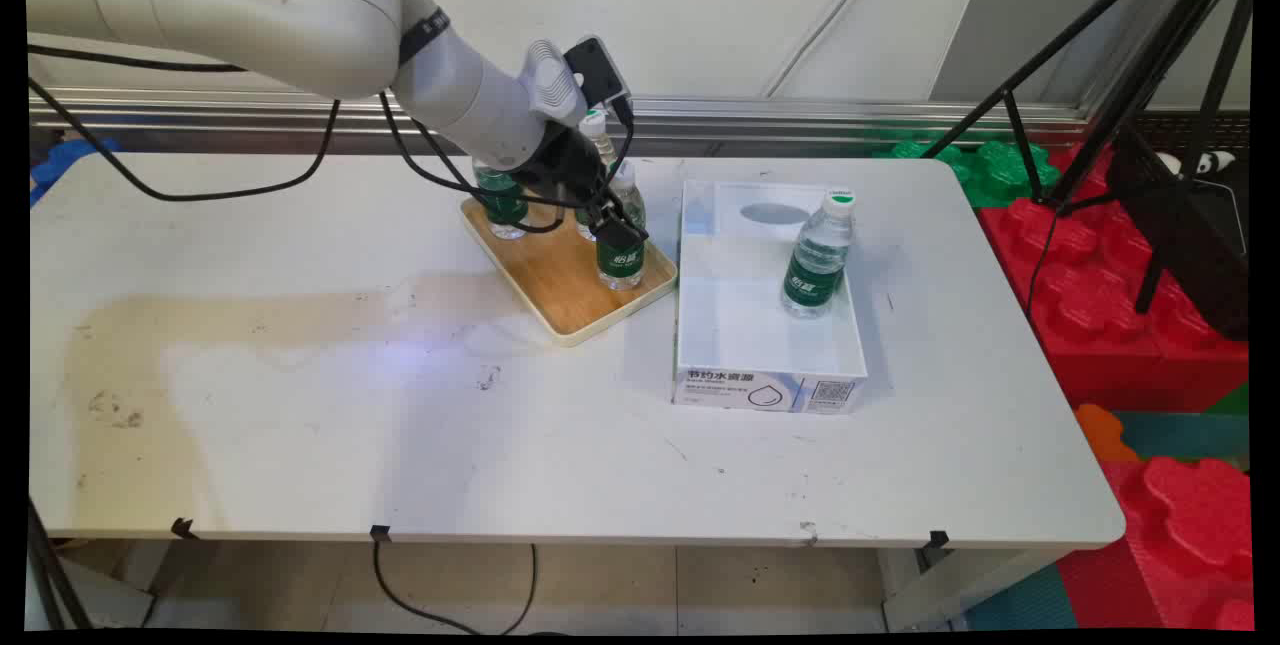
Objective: Pick up the green bottle from the white box, then place the picked object on the tray
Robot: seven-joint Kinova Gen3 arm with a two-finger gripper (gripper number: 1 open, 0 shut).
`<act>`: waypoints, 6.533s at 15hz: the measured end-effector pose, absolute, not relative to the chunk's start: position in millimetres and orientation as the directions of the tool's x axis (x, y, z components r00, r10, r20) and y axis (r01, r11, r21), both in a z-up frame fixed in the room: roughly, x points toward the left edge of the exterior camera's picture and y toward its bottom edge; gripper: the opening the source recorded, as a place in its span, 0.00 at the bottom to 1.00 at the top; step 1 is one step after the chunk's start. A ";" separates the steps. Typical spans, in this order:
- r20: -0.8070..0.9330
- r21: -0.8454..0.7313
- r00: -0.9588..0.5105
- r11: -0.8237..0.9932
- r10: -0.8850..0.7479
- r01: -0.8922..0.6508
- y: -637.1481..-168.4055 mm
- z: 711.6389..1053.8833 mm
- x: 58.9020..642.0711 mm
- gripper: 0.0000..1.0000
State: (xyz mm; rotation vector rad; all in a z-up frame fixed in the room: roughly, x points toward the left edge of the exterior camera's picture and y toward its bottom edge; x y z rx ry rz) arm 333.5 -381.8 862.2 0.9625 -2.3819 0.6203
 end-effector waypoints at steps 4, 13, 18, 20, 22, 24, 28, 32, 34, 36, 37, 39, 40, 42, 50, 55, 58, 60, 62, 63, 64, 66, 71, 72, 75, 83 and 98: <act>0.606 -0.238 -0.622 0.634 -0.495 -0.736 -372.9 875.2 339.4 1.00; 0.642 -0.265 -0.629 0.642 -0.439 -0.719 -330.3 931.6 315.4 1.00; 0.662 -0.233 -0.608 0.651 -0.437 -0.722 -319.1 949.1 277.6 1.00; 0.667 -0.223 -0.601 0.652 -0.440 -0.724 -319.3 952.2 260.7 1.00; 0.672 -0.214 -0.593 0.651 -0.444 -0.729 -322.6 953.5 243.1 1.00; 0.675 -0.206 -0.586 0.648 -0.448 -0.733 -328.3 952.6 227.1 1.00; 0.675 -0.186 -0.572 0.644 -0.465 -0.742 -345.8 943.2 193.8 1.00; 0.668 -0.179 -0.571 0.641 -0.478 -0.746 -362.8 930.7 170.4 1.00; 0.663 -0.177 -0.570 0.638 -0.486 -0.750 -375.0 921.7 156.9 1.00; 0.656 -0.174 -0.570 0.636 -0.495 -0.752 -387.1 911.6 145.1 1.00; 0.654 -0.172 -0.570 0.636 -0.497 -0.752 -390.8 908.4 141.7 1.00; 0.649 -0.169 -0.571 0.636 -0.503 -0.753 -399.5 899.7 134.3 1.00; 0.645 -0.167 -0.572 0.637 -0.507 -0.753 -404.3 894.7 130.4 1.00; 0.638 -0.165 -0.575 0.639 -0.512 -0.752 -415.0 883.0 122.9 1.00; 0.619 -0.168 -0.572 0.621 -0.538 -0.765 -439.7 853.3 113.3 1.00; 0.622 -0.163 -0.563 0.613 -0.544 -0.773 -440.2 848.9 113.5 0.00; 0.632 -0.161 -0.559 0.615 -0.536 -0.772 -435.4 852.9 115.8 0.00; 0.650 -0.166 -0.557 0.619 -0.517 -0.768 -429.9 863.6 119.8 0.00; 0.665 -0.177 -0.558 0.622 -0.496 -0.763 -424.8 875.5 123.3 0.00; 0.675 -0.184 -0.559 0.623 -0.483 -0.760 -421.1 883.8 126.3 0.00; 0.686 -0.192 -0.560 0.626 -0.465 -0.756 -416.1 894.4 130.1 0.00; 0.704 -0.205 -0.562 0.634 -0.434 -0.746 -405.0 914.4 139.1 0.00; 0.726 -0.229 -0.575 0.656 -0.377 -0.719 -373.7 954.1 169.1 0.00; 0.726 -0.236 -0.583 0.664 -0.365 -0.710 -365.5 961.1 178.3 0.00; 0.717 -0.253 -0.608 0.686 -0.341 -0.682 -341.0 975.8 204.8 0.00; 0.676 -0.239 -0.623 0.684 -0.392 -0.690 -275.9 990.3 269.8 0.00; 0.573 -0.264 -0.602 0.570 -0.556 -0.778 -269.3 950.2 350.3 0.00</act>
